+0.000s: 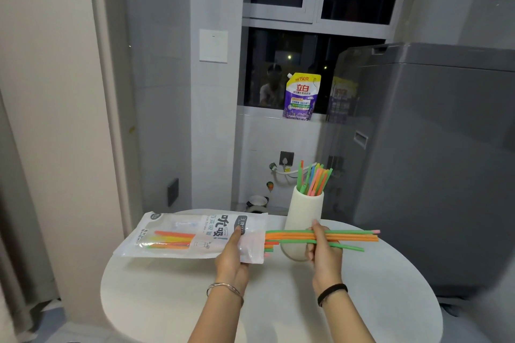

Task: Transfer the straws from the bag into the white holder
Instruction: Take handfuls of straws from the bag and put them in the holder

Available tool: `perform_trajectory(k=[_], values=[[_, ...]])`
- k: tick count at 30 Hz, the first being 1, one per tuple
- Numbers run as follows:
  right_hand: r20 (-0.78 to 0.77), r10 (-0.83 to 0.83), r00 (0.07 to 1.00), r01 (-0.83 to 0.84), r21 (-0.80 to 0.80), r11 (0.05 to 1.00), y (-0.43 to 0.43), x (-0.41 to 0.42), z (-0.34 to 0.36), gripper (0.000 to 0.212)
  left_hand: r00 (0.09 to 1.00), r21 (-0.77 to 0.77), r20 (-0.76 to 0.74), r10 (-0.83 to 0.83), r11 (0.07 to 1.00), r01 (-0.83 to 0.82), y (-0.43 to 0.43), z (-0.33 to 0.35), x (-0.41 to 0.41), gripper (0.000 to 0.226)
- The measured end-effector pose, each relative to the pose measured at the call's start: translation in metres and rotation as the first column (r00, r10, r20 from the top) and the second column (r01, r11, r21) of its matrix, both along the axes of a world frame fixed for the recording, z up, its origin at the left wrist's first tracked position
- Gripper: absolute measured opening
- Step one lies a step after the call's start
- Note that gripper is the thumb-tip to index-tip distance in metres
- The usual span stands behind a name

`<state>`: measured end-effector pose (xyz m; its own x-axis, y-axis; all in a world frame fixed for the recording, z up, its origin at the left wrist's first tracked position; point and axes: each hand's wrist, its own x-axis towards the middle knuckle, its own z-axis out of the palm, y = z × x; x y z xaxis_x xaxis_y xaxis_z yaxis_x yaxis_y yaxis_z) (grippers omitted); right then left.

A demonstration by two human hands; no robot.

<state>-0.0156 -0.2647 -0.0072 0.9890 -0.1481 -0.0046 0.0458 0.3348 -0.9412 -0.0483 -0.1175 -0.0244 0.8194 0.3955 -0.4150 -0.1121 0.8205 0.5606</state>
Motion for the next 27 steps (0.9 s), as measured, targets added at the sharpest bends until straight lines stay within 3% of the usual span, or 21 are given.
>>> perform_trajectory(k=[4, 8, 14, 19, 27], values=[[0.011, 0.161, 0.987, -0.159, -0.095, 0.983, 0.014, -0.005, -0.006, 0.024, 1.0, -0.008, 0.027, -0.009, 1.0, 0.009, -0.009, 0.0, 0.002, 0.045], [0.049, 0.19, 0.98, -0.182, -0.14, 0.973, 0.022, -0.005, -0.006, 0.028, 0.999, -0.014, 0.032, -0.027, 1.0, 0.028, -0.019, 0.003, 0.005, 0.047], [0.151, -0.019, 0.988, 0.041, -0.147, 0.988, -0.01, 0.017, 0.015, 0.036, 0.999, -0.005, 0.042, -0.02, 1.0, 0.021, -0.012, 0.003, 0.008, 0.05], [0.313, -0.127, 0.941, 0.201, -0.217, 0.955, -0.045, 0.054, 0.06, 0.04, 0.998, -0.028, 0.043, 0.048, 0.998, -0.047, -0.003, -0.001, 0.011, 0.05], [0.47, 0.008, 0.882, 0.251, -0.485, 0.837, -0.042, 0.095, 0.11, 0.038, 0.997, -0.023, 0.043, 0.06, 0.998, -0.059, -0.008, -0.001, 0.015, 0.05]])
